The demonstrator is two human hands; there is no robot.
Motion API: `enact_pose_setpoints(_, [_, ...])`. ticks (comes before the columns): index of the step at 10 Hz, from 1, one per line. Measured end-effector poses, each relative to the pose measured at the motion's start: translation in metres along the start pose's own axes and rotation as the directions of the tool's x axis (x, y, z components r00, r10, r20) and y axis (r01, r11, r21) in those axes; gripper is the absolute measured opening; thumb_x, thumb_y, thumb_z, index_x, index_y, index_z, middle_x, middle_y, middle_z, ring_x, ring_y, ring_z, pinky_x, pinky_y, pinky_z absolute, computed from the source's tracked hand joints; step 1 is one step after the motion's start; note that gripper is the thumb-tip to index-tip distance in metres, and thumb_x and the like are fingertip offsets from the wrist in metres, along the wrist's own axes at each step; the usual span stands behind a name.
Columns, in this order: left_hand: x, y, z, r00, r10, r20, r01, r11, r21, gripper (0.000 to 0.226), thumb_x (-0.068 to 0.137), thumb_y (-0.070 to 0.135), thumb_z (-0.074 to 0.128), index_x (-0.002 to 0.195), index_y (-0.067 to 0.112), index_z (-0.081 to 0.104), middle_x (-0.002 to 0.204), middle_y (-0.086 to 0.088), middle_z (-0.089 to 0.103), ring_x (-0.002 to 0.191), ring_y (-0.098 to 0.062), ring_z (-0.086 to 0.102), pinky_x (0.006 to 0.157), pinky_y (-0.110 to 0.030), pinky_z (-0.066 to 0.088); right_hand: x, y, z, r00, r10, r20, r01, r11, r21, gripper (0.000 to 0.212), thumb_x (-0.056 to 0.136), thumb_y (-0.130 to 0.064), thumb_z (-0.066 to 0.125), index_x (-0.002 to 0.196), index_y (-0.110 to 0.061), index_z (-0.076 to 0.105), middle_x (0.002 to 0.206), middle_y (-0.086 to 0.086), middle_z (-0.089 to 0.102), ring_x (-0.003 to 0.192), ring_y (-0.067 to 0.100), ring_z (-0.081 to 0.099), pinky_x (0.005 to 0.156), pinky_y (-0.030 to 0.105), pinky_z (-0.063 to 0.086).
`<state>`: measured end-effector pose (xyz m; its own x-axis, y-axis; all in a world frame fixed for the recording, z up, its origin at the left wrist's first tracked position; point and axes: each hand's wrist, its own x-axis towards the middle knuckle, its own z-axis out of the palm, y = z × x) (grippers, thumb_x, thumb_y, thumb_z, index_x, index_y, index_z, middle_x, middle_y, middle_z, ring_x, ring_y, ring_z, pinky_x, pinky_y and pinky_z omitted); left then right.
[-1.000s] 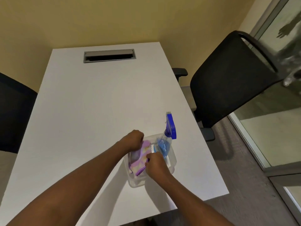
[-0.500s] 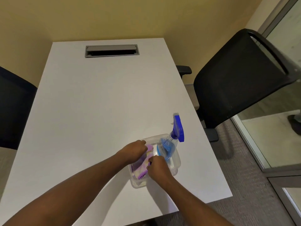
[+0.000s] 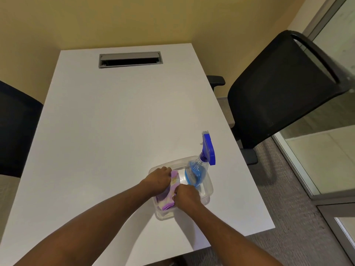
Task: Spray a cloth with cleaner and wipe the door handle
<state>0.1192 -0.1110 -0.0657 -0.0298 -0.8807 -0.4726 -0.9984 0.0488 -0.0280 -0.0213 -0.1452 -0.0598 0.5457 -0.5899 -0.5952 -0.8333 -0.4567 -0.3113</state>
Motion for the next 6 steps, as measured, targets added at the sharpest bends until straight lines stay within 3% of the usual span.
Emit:
enact_pose_setpoints(1, [0.001, 0.005, 0.003, 1.000, -0.018, -0.005, 0.018, 0.998, 0.060, 0.040, 0.096, 0.022, 0.050, 0.129, 0.000, 0.051, 0.132, -0.014, 0.045, 0.117, -0.029, 0.042, 0.098, -0.037, 0.037, 0.008, -0.003, 0.004, 1.000, -0.011, 0.024, 0.013, 0.993, -0.117, 0.024, 0.094, -0.033, 0.050, 0.097, -0.012, 0.061, 0.096, 0.013, 0.066, 0.096, 0.032, 0.064, 0.076, 0.040, 0.046])
enact_pose_setpoints(2, [0.002, 0.009, 0.004, 0.998, -0.065, 0.013, 0.063, 0.992, 0.113, 0.040, 0.095, 0.027, 0.050, 0.128, 0.004, 0.055, 0.134, -0.012, 0.044, 0.122, -0.029, 0.039, 0.101, -0.040, 0.035, 0.012, -0.005, 0.007, 0.999, 0.010, 0.039, 0.000, 0.970, -0.244, 0.041, 0.092, -0.048, 0.054, 0.116, -0.015, 0.056, 0.109, 0.008, 0.067, 0.106, 0.027, 0.062, 0.096, 0.040, 0.045])
enact_pose_setpoints(3, [0.003, 0.015, -0.001, 0.995, -0.088, 0.042, 0.082, 0.988, 0.127, 0.039, 0.096, 0.027, 0.047, 0.125, 0.005, 0.059, 0.133, -0.012, 0.048, 0.122, -0.029, 0.041, 0.101, -0.039, 0.034, 0.012, -0.001, 0.009, 0.998, 0.014, 0.054, 0.003, 0.953, -0.303, 0.041, 0.093, -0.047, 0.053, 0.117, -0.014, 0.056, 0.111, 0.008, 0.066, 0.109, 0.027, 0.060, 0.101, 0.042, 0.040])
enact_pose_setpoints(4, [-0.001, 0.018, -0.009, 0.993, -0.116, 0.028, 0.113, 0.990, 0.083, 0.035, 0.095, 0.025, 0.046, 0.119, 0.005, 0.061, 0.126, -0.012, 0.055, 0.117, -0.028, 0.047, 0.099, -0.037, 0.038, 0.003, 0.002, 0.007, 0.998, -0.057, 0.040, 0.067, 0.939, -0.338, 0.028, 0.095, -0.034, 0.051, 0.109, -0.013, 0.063, 0.108, 0.010, 0.068, 0.109, 0.031, 0.060, 0.094, 0.043, 0.040])
enact_pose_setpoints(5, [-0.005, 0.018, -0.013, 0.987, -0.158, -0.016, 0.159, 0.987, 0.029, 0.030, 0.094, 0.023, 0.047, 0.115, 0.006, 0.061, 0.118, -0.013, 0.061, 0.111, -0.028, 0.053, 0.095, -0.037, 0.040, -0.010, 0.003, 0.007, 0.994, -0.090, -0.066, 0.057, 0.920, -0.387, 0.024, 0.095, -0.034, 0.054, 0.107, -0.017, 0.065, 0.106, 0.006, 0.070, 0.107, 0.028, 0.061, 0.098, 0.042, 0.040])
enact_pose_setpoints(6, [-0.014, 0.028, -0.018, 0.972, -0.212, -0.101, 0.207, 0.977, -0.060, 0.032, 0.095, 0.026, 0.047, 0.119, 0.008, 0.059, 0.118, -0.012, 0.063, 0.107, -0.027, 0.055, 0.093, -0.036, 0.041, -0.022, 0.006, 0.010, 0.973, -0.073, -0.217, 0.016, 0.967, -0.254, 0.024, 0.096, -0.031, 0.055, 0.111, -0.015, 0.065, 0.112, 0.009, 0.068, 0.112, 0.029, 0.059, 0.104, 0.041, 0.040])
